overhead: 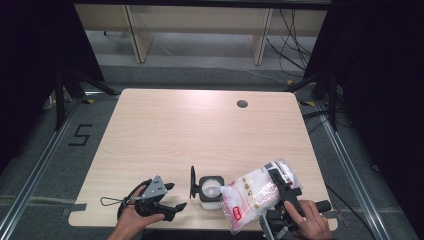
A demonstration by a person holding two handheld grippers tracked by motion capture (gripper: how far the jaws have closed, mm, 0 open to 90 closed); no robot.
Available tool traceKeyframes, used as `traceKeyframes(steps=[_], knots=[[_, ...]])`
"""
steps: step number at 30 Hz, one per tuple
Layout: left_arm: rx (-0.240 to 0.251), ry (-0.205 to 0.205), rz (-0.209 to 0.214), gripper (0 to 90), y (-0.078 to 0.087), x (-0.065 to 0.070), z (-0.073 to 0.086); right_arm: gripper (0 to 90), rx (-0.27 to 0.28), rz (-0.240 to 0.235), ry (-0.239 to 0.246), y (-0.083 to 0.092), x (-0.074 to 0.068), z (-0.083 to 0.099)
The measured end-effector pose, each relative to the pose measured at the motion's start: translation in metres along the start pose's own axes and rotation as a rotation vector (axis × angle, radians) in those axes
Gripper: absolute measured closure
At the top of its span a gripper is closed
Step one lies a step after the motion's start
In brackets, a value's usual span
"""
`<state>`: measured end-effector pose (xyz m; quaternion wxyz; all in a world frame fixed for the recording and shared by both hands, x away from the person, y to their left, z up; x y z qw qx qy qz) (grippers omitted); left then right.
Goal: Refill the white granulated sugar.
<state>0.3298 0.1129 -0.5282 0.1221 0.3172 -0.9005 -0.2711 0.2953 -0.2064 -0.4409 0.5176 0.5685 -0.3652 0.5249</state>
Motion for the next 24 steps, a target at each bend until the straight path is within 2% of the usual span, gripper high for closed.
traceKeyframes(steps=[1, 2, 3, 4, 5, 6, 7, 8, 10, 11, 12, 13, 15, 16, 18, 19, 22, 24], knots=[[0.000, -0.005, -0.002, 21.5, 0.0002, -0.0003, -0.0001, 41.3, -0.001, -0.006, -0.052, -0.0003, -0.0040, 0.0009], [0.001, -0.023, 0.002, 21.5, 0.0001, -0.0012, -0.0005, 41.3, 0.002, -0.004, -0.034, -0.0006, -0.0027, 0.0006], [0.000, -0.015, 0.002, 21.5, 0.0001, -0.0007, -0.0003, 41.3, 0.002, -0.003, -0.029, -0.0005, -0.0024, 0.0006], [0.001, -0.008, 0.001, 21.5, 0.0000, -0.0004, -0.0002, 41.3, -0.004, -0.005, -0.052, -0.0002, -0.0039, 0.0011], [-0.001, 0.003, 0.000, 21.5, 0.0000, 0.0002, 0.0001, 41.3, -0.003, -0.006, -0.050, -0.0003, -0.0038, 0.0010], [0.000, -0.007, 0.001, 21.5, 0.0000, -0.0004, -0.0001, 41.3, -0.007, -0.008, -0.073, -0.0001, -0.0055, 0.0015], [0.001, -0.010, 0.001, 21.5, 0.0000, -0.0005, -0.0002, 41.3, 0.006, 0.000, -0.005, -0.0005, -0.0002, 0.0000], [0.000, 0.010, 0.000, 21.5, -0.0002, 0.0005, 0.0001, 41.3, 0.002, 0.001, 0.010, 0.0000, 0.0011, -0.0003], [0.000, 0.007, 0.000, 21.5, -0.0001, 0.0004, 0.0001, 41.3, -0.001, 0.002, -0.046, 0.0002, -0.0025, 0.0008], [0.001, 0.006, 0.000, 21.5, -0.0001, 0.0004, 0.0000, 41.3, -0.001, 0.001, -0.039, 0.0003, -0.0020, 0.0007], [0.000, 0.003, 0.000, 21.5, -0.0002, 0.0002, 0.0000, 41.3, 0.012, 0.006, 0.003, -0.0003, 0.0011, -0.0004], [0.000, 0.005, 0.000, 21.5, -0.0002, 0.0003, 0.0001, 41.3, 0.021, 0.009, 0.003, -0.0013, 0.0010, -0.0007], [0.000, 0.002, -0.001, 21.5, -0.0002, 0.0001, 0.0001, 41.3, -0.001, 0.003, -0.047, 0.0002, -0.0026, 0.0008], [0.001, -0.019, 0.002, 21.5, -0.0001, -0.0009, -0.0004, 41.3, -0.004, 0.000, -0.052, 0.0003, -0.0031, 0.0009], [0.001, -0.008, 0.001, 21.6, -0.0002, -0.0004, -0.0002, 41.3, 0.001, -0.002, -0.059, -0.0002, -0.0037, 0.0009], [0.000, 0.011, 0.000, 21.5, -0.0002, 0.0005, 0.0002, 41.3, 0.001, -0.003, -0.060, -0.0002, -0.0037, 0.0009], [0.001, 0.000, 0.001, 21.5, 0.0000, 0.0000, -0.0001, 41.4, 0.000, -0.002, -0.058, 0.0000, -0.0038, 0.0007], [0.000, 0.003, -0.002, 21.5, -0.0001, 0.0000, 0.0001, 41.4, 0.008, 0.003, 0.002, 0.0001, 0.0011, -0.0005]])
Point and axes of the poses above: each handheld gripper's, and its own axes: y roughly backward along the jaws, z roughly out of its underside, x roughly to its right, the point moved 5 cm from there along -y, roughly forward along the jaws, and after that the axes turned 4 degrees about -z, right-handed, at the moved point
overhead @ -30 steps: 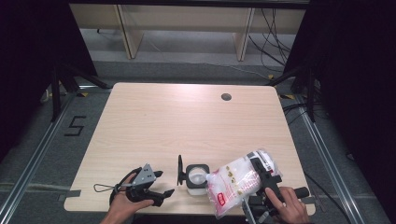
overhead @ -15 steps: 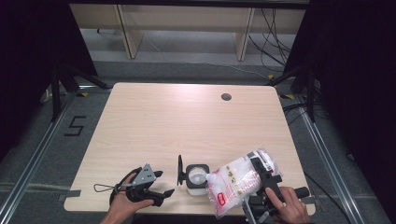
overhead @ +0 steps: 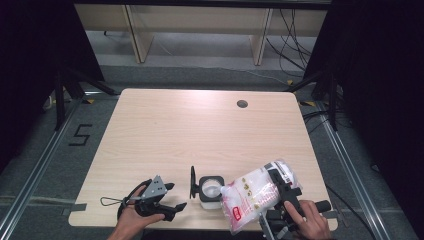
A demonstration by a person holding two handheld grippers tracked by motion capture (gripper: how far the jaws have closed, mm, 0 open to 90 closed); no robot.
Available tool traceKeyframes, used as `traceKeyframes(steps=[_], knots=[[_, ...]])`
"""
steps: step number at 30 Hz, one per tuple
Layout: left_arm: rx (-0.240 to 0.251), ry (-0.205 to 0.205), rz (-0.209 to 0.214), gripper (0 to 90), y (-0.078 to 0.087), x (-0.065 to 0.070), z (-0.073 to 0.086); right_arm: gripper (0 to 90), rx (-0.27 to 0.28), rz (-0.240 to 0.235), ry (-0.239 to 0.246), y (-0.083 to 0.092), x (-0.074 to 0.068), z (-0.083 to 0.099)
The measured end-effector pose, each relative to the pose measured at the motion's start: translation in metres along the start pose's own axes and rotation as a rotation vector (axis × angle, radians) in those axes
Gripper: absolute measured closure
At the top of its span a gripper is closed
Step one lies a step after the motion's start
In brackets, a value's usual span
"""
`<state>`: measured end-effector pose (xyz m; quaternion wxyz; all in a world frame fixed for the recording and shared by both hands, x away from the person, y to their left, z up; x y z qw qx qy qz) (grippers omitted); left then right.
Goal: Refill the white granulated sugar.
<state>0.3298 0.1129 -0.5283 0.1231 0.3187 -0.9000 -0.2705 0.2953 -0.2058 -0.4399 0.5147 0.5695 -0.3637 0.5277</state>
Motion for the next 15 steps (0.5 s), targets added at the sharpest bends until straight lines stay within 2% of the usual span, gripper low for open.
traceKeyframes(steps=[1, 3, 5, 8, 11, 15], knots=[[0.000, 0.003, 0.001, 21.5, 0.0000, 0.0002, 0.0000, 41.4, -0.013, -0.009, -0.092, 0.0001, -0.0070, 0.0018], [0.001, 0.003, 0.001, 21.5, 0.0001, 0.0001, -0.0001, 41.4, 0.005, 0.000, 0.019, -0.0002, 0.0014, -0.0005], [0.000, 0.003, 0.001, 21.6, 0.0000, 0.0001, 0.0000, 41.4, -0.003, -0.013, -0.035, -0.0002, -0.0029, 0.0009], [-0.002, 0.000, 0.003, 21.5, 0.0003, 0.0000, 0.0000, 41.4, 0.009, -0.009, -0.019, -0.0011, -0.0016, 0.0004], [0.001, 0.002, 0.000, 21.5, 0.0001, 0.0001, 0.0000, 41.4, 0.006, -0.012, -0.034, -0.0011, -0.0027, 0.0005], [0.000, 0.000, 0.002, 21.5, -0.0001, 0.0002, 0.0000, 41.4, 0.000, -0.004, -0.027, -0.0002, -0.0016, 0.0002]])
Point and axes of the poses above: each handheld gripper's, and its own axes: y roughly backward along the jaws, z roughly out of its underside, x roughly to its right, the point moved 5 cm from there along -y, roughly forward along the jaws, and after that the axes turned 4 degrees about -z, right-handed, at the moved point
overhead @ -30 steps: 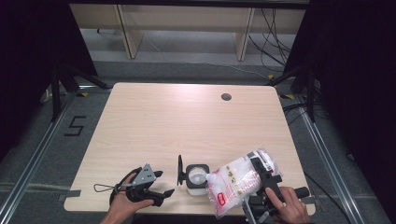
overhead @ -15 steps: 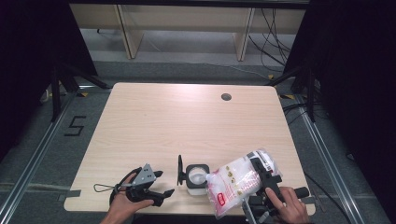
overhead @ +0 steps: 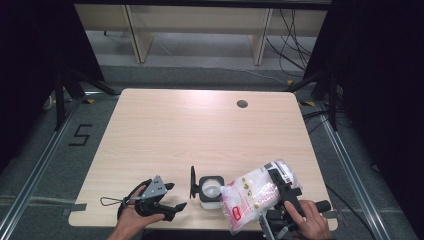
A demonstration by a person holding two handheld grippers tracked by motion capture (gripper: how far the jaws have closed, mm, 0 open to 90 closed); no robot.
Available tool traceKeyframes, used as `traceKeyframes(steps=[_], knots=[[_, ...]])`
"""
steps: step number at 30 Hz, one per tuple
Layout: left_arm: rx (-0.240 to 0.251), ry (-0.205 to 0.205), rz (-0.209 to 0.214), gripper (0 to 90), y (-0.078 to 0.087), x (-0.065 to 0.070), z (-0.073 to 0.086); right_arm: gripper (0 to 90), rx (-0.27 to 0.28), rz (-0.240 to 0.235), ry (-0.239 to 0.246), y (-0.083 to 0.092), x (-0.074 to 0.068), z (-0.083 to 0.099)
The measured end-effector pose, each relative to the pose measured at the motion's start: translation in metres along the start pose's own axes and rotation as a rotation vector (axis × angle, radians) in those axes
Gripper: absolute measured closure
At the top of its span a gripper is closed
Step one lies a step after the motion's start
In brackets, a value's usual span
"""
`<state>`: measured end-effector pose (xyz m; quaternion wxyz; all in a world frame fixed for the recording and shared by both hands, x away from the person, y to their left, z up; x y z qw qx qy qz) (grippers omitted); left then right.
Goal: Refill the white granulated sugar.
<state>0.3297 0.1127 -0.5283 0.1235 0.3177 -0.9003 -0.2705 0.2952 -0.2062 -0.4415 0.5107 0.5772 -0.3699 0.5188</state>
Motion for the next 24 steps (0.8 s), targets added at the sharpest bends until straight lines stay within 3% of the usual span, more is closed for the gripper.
traceKeyframes(steps=[7, 10, 17, 21, 22, 24], knots=[[-0.002, -0.012, 0.002, 21.5, 0.0006, -0.0007, -0.0003, 41.4, 0.001, 0.013, 0.008, 0.0006, 0.0020, 0.0001], [0.000, 0.001, 0.000, 21.6, -0.0001, 0.0001, 0.0000, 41.4, 0.024, 0.010, 0.000, -0.0011, 0.0019, -0.0002], [0.000, -0.001, 0.000, 21.6, -0.0001, 0.0001, -0.0001, 41.4, -0.002, 0.015, 0.015, 0.0007, 0.0026, -0.0003], [0.000, 0.001, 0.000, 21.6, 0.0001, 0.0001, 0.0000, 41.5, -0.001, 0.007, 0.001, 0.0003, 0.0012, -0.0006], [-0.003, 0.000, 0.004, 21.6, 0.0003, 0.0000, 0.0000, 41.5, -0.002, 0.011, -0.029, 0.0005, -0.0007, -0.0001], [0.001, -0.025, 0.002, 21.6, 0.0001, -0.0014, -0.0006, 41.4, 0.004, 0.006, -0.026, -0.0001, -0.0003, -0.0005]])
Point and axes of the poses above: each handheld gripper's, and its own axes: y roughly backward along the jaws, z roughly out of its underside, x roughly to its right, the point moved 5 cm from there along -y, roughly forward along the jaws, and after that the axes turned 4 degrees about -z, right-handed, at the moved point
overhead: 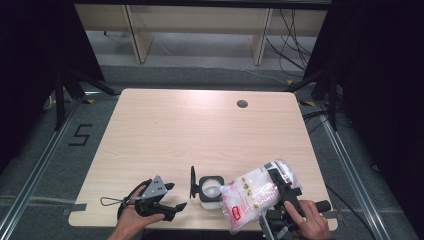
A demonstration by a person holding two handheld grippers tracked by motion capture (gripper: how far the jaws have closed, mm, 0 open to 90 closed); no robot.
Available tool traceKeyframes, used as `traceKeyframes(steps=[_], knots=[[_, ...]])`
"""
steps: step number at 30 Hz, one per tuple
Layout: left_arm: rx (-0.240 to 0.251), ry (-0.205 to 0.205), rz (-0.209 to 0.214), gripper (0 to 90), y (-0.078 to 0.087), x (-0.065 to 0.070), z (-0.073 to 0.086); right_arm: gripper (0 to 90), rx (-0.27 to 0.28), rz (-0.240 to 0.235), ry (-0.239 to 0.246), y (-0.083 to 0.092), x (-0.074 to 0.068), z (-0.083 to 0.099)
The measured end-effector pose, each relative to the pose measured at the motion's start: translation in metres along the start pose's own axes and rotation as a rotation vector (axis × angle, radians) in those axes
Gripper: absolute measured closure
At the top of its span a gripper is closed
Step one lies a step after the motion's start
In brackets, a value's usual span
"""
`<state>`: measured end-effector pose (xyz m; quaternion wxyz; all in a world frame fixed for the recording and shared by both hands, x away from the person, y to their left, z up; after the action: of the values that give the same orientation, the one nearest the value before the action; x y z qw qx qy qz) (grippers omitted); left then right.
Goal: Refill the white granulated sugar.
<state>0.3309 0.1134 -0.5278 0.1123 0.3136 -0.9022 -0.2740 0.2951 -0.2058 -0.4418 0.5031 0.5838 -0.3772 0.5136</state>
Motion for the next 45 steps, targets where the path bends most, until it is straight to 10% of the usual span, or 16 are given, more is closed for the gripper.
traceKeyframes(steps=[6, 8, 10, 14, 17, 22, 24, 28, 32, 45], knots=[[-0.001, 0.023, -0.004, 21.6, 0.0001, 0.0012, 0.0005, 41.4, 0.008, 0.008, 0.050, -0.0004, 0.0032, -0.0010], [-0.003, 0.017, -0.001, 21.6, 0.0003, 0.0009, 0.0003, 41.4, -0.007, -0.002, -0.013, 0.0007, -0.0013, 0.0008], [-0.001, 0.015, -0.001, 21.6, -0.0001, 0.0009, 0.0004, 41.5, 0.003, 0.009, 0.050, 0.0002, 0.0039, -0.0006], [-0.001, 0.031, -0.002, 21.6, -0.0002, 0.0017, 0.0006, 41.5, -0.004, -0.005, -0.009, -0.0002, -0.0020, 0.0005], [-0.001, 0.025, -0.001, 21.6, 0.0000, 0.0014, 0.0005, 41.5, -0.008, -0.003, 0.056, 0.0006, 0.0019, -0.0014], [-0.002, 0.026, -0.001, 21.6, -0.0001, 0.0014, 0.0005, 41.4, -0.011, -0.003, 0.002, 0.0006, -0.0018, -0.0003], [-0.001, 0.027, -0.001, 21.6, -0.0002, 0.0015, 0.0005, 41.5, -0.004, 0.009, 0.061, 0.0007, 0.0035, -0.0015], [-0.002, 0.031, -0.001, 21.6, -0.0003, 0.0018, 0.0006, 41.5, -0.005, -0.005, -0.004, -0.0001, -0.0019, 0.0003], [-0.001, 0.027, -0.002, 21.6, -0.0002, 0.0014, 0.0005, 41.5, -0.004, 0.009, 0.061, 0.0008, 0.0033, -0.0014], [-0.003, 0.025, 0.000, 21.6, 0.0003, 0.0012, 0.0005, 41.5, 0.005, -0.018, -0.029, -0.0007, -0.0034, 0.0016]])
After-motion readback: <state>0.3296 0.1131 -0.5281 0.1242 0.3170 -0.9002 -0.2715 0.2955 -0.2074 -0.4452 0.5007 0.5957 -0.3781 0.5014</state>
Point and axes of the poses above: each handheld gripper's, and its own axes: y roughly backward along the jaws, z roughly out of its underside, x roughly to its right, the point moved 5 cm from there along -y, roughly forward along the jaws, and after that the axes turned 4 degrees about -z, right-handed, at the moved point
